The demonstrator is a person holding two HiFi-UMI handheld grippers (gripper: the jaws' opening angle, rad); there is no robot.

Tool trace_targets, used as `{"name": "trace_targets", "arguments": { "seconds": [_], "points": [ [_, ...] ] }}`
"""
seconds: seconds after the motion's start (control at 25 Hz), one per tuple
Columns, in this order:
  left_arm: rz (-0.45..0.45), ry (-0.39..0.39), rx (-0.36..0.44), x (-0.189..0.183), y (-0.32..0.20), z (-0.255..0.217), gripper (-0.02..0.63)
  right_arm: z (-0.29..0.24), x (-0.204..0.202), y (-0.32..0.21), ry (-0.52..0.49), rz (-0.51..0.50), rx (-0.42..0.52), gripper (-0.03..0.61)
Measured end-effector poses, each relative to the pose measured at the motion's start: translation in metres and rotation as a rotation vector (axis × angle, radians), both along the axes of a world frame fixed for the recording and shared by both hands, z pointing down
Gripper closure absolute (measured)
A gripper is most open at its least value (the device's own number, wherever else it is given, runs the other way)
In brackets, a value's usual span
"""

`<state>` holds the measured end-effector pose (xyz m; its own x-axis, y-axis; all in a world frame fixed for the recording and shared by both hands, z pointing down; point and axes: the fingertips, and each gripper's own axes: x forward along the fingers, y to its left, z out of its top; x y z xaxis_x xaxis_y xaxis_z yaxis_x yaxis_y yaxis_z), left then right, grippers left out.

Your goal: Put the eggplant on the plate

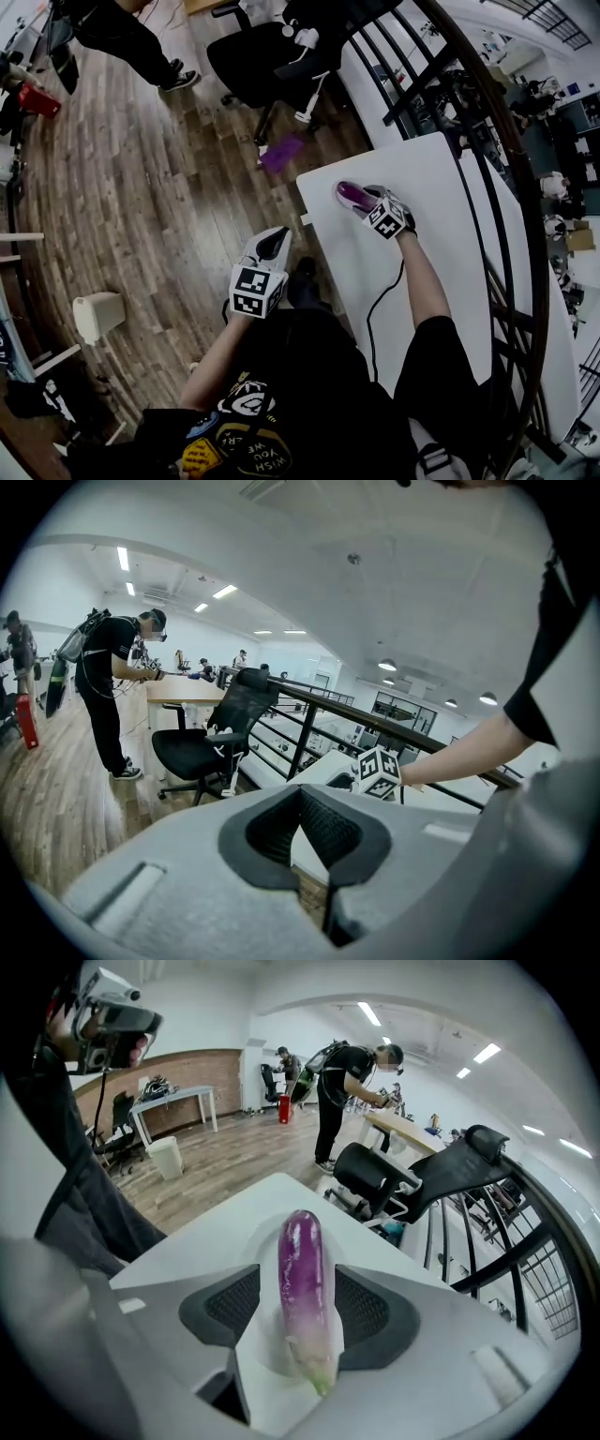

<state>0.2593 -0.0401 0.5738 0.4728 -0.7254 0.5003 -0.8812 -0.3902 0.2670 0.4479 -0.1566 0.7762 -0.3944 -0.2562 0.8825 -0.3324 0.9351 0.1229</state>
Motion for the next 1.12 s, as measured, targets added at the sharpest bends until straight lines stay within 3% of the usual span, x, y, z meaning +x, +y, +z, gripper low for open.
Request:
{"name": "trace_targets", "arguments": {
  "seconds": [0.16, 0.36, 0.52, 0.6, 0.76, 1.12],
  "points": [
    [0.052, 0.008, 0.028, 0.006, 0.001, -0.009, 0.609, -0.048, 0.002, 0.012, -0.141, 0.141, 0.08, 0.33],
    [0.127, 0.034, 0.089, 0.017, 0.0, -0.032, 0.609, -0.136, 0.01, 0.054, -0.414, 0.495, 0.243, 0.391],
    [0.184, 0.071, 0.124, 0.022, 0.005, -0.043, 0.609, -0.197, 0.013, 0.101, -0.646, 0.807, 0.342, 0.503],
    [0.207, 0.094, 0.13, 0.026, 0.008, -0.047, 0.609, -0.22, 0.014, 0.122, -0.724, 0.914, 0.384, 0.551],
    [0.256, 0.124, 0.142, 0.038, 0.02, -0.053, 0.609, -0.252, 0.011, 0.163, -0.775, 1.001, 0.45, 0.575],
    [0.296, 0.126, 0.162, 0.066, 0.094, -0.069, 0.609, -0.275, 0.006, 0.254, -0.824, 1.021, 0.456, 0.575]
  ]
}}
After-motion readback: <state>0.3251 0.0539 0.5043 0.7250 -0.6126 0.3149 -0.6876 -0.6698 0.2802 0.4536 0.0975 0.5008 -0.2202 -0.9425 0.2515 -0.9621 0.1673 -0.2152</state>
